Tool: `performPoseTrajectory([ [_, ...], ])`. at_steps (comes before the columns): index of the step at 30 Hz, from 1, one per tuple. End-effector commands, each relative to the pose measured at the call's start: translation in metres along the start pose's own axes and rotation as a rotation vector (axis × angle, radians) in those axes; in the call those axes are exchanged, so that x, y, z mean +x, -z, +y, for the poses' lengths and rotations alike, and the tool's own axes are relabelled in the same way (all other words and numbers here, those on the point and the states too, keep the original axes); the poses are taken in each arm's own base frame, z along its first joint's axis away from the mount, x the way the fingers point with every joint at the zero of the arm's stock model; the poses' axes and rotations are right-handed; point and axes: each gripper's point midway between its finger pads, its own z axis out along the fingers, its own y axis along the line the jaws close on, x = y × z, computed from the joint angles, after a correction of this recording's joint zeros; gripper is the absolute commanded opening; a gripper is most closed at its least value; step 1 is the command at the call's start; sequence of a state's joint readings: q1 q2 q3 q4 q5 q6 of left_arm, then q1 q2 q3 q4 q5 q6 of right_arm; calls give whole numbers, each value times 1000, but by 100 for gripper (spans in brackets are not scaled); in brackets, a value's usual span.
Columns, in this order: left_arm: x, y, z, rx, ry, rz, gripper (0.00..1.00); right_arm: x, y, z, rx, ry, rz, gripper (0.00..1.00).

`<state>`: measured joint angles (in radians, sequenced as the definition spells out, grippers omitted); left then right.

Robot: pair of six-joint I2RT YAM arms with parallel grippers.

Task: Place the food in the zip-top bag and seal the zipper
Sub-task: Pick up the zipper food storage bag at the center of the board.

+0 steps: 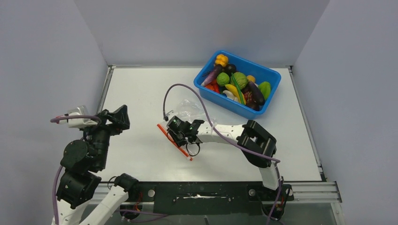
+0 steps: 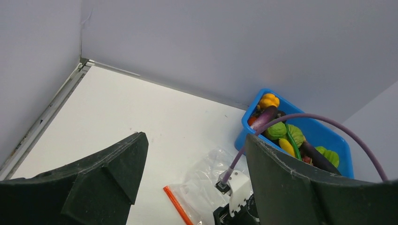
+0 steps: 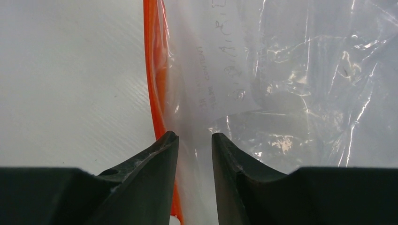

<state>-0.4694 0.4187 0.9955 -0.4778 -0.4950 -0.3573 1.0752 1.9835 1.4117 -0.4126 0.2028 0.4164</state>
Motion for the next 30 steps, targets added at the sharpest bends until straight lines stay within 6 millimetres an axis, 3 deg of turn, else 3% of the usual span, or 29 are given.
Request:
performPoseTrajectory([
  [1,0,-1,-2,19,19,-29,75,-14,2,3,7,22,-34,33],
  [4,6,-4,-4,21,8,-4,75,-8,-3,0,20,21,-23,28],
  [7,12,-6,-5,23,1,18,74,-8,-5,-7,34,0,-22,16],
  [12,29,-11,-4,28,-11,52,72,-21,13,-28,55,-37,-82,0],
  [16,48,-19,-8,38,-19,98,72,-35,37,-51,41,-124,-154,0],
  [22,84,-31,-29,108,22,226,70,-52,75,-77,-13,-248,-255,0],
  [30,132,-37,-67,263,102,416,64,-83,136,-87,-83,-353,-430,0],
])
